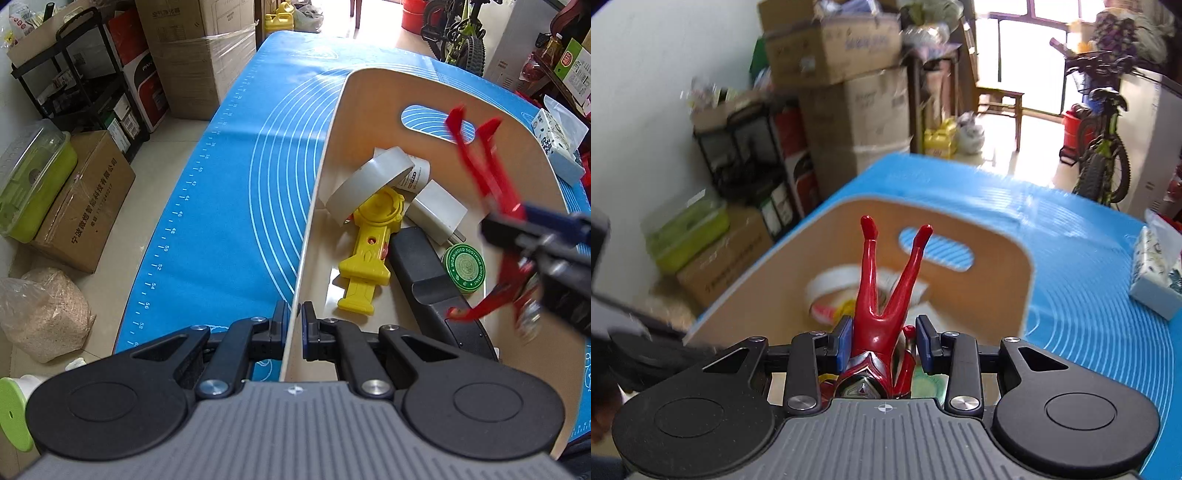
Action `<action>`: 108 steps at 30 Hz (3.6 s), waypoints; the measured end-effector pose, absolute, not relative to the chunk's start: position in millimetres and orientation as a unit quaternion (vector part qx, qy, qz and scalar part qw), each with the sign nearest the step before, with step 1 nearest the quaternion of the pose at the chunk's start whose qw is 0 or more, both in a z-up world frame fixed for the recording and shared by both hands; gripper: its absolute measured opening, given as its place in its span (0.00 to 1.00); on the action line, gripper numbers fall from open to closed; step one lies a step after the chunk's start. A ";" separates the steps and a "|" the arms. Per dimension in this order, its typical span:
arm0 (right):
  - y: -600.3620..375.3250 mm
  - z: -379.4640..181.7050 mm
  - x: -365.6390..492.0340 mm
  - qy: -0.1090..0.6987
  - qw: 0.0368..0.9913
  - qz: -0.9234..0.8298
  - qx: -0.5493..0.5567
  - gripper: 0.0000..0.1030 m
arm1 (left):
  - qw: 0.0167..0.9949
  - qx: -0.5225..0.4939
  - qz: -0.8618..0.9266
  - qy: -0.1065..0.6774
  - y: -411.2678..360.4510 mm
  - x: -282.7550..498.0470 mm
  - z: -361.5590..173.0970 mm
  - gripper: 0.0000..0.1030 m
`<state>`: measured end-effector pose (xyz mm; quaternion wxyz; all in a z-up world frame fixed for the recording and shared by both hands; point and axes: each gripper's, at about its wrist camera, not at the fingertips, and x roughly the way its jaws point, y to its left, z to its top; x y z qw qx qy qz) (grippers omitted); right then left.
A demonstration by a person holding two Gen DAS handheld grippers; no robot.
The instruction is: Organize rigid objects
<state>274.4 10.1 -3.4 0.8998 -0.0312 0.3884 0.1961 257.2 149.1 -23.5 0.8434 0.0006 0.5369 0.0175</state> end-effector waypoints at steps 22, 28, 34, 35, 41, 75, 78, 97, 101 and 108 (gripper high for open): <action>-31.8 30.5 232.8 0.369 0.915 0.161 0.009 0.77 | 0.875 0.018 0.017 0.483 130.6 238.1 16.7 0.54; -61.4 52.5 215.1 0.350 0.927 0.134 0.019 0.86 | 0.892 0.021 0.011 0.452 106.9 217.6 42.0 0.68; -89.6 69.3 191.0 0.332 0.937 0.108 0.024 0.88 | 0.906 0.022 0.013 0.422 81.3 192.6 63.8 0.68; -94.6 71.9 186.4 0.331 0.938 0.105 0.026 0.88 | 0.908 0.022 0.010 0.418 76.8 188.2 67.4 0.68; -123.4 89.7 154.7 0.315 0.945 0.084 0.035 0.88 | 0.919 0.035 -0.001 0.393 46.3 156.9 88.4 0.68; -194.9 57.7 -18.0 0.280 0.958 0.024 0.062 0.89 | 0.944 0.050 -0.011 0.326 -23.9 23.2 74.8 0.69; -194.2 48.2 -29.4 0.274 0.960 0.017 0.056 0.89 | 0.943 0.053 -0.015 0.327 -25.9 14.7 64.6 0.69; -175.2 16.3 -62.9 0.238 0.971 0.004 0.007 0.89 | 0.953 0.076 -0.021 0.292 -36.4 -19.4 14.4 0.69; -171.0 14.8 -65.7 0.229 0.973 0.007 -0.001 0.89 | 0.956 0.080 -0.027 0.282 -38.6 -21.6 12.6 0.69; -171.9 14.4 -67.8 0.224 0.975 0.008 0.000 0.89 | 0.958 0.071 -0.028 0.276 -36.1 -22.7 11.5 0.69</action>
